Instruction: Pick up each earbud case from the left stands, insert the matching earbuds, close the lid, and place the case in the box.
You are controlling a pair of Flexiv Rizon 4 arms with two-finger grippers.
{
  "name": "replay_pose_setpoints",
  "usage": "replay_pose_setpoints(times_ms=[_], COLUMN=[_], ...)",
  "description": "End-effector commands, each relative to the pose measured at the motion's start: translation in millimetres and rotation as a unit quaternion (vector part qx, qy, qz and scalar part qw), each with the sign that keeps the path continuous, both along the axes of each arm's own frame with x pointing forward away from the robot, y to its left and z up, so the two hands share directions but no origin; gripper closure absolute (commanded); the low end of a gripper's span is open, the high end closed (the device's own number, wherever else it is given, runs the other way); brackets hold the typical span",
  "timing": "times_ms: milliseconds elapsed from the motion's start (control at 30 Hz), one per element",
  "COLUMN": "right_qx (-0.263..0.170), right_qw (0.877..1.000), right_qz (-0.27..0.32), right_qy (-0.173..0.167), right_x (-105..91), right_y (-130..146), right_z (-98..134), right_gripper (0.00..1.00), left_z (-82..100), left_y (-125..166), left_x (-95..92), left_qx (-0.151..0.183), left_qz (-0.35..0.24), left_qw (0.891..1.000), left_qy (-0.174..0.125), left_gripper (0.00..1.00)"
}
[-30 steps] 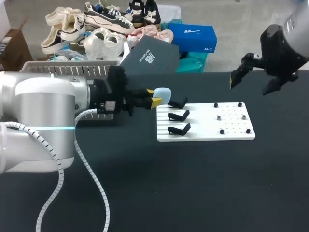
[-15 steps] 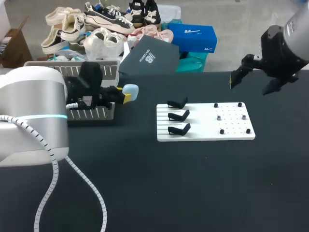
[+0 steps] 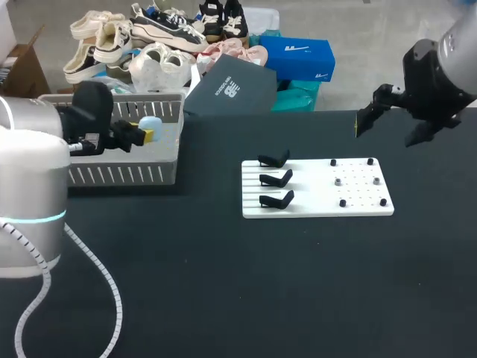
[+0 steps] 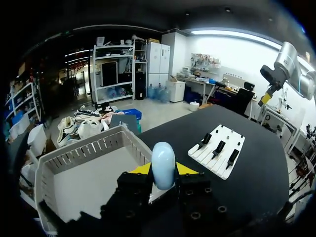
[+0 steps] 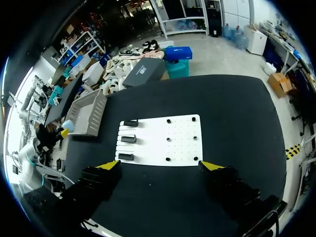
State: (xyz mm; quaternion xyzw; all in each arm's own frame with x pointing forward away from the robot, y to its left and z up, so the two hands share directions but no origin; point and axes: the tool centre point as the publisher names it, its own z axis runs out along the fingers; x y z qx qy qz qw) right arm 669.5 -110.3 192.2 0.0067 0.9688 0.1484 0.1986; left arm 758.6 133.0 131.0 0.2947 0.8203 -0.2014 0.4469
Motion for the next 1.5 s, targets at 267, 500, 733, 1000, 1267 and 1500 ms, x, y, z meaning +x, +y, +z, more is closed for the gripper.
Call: replay_pose_setpoints(times_ms=[267, 500, 733, 1000, 1267, 1500], right_qx=[-0.001, -0.001, -0.001, -0.001, -0.001, -0.001], right_qw=[1.000, 1.000, 1.000, 1.000, 1.000, 1.000], right_qz=[-0.004, -0.004, -0.004, -0.004, -0.004, -0.004], right_qy=[-0.005, -0.005, -0.005, -0.005, -0.005, -0.005], right_x=[-4.2, -4.2, -4.2, -4.2, -4.2, -4.2], right_y=[-0.2, -0.2, -0.2, -0.2, -0.2, -0.2], right_z=[-0.5, -0.5, -0.5, -0.5, -0.5, -0.5], right_gripper=[0.00, 0.00, 0.00, 0.00, 0.00, 0.00], left_z=[-9.3, -15.7, -17.3, -2.9, 5.4, 0.5], left_y=[22.3, 30.6, 26.1, -10.4, -47.8, -78.7], left_x=[37.7, 76.1, 97.5, 71.2, 21.5, -10.1], left_qx=[0.064, 0.066, 0.067, 0.033, -0.050, -0.068], left_qz=[0.146, 0.126, 0.093, 0.012, -0.076, -0.137], left_qw=[0.985, 0.988, 0.992, 0.996, 0.994, 0.988], left_qy=[-0.061, -0.054, -0.059, -0.083, -0.062, -0.035], left_gripper=[1.00, 0.92, 0.00, 0.00, 0.00, 0.00])
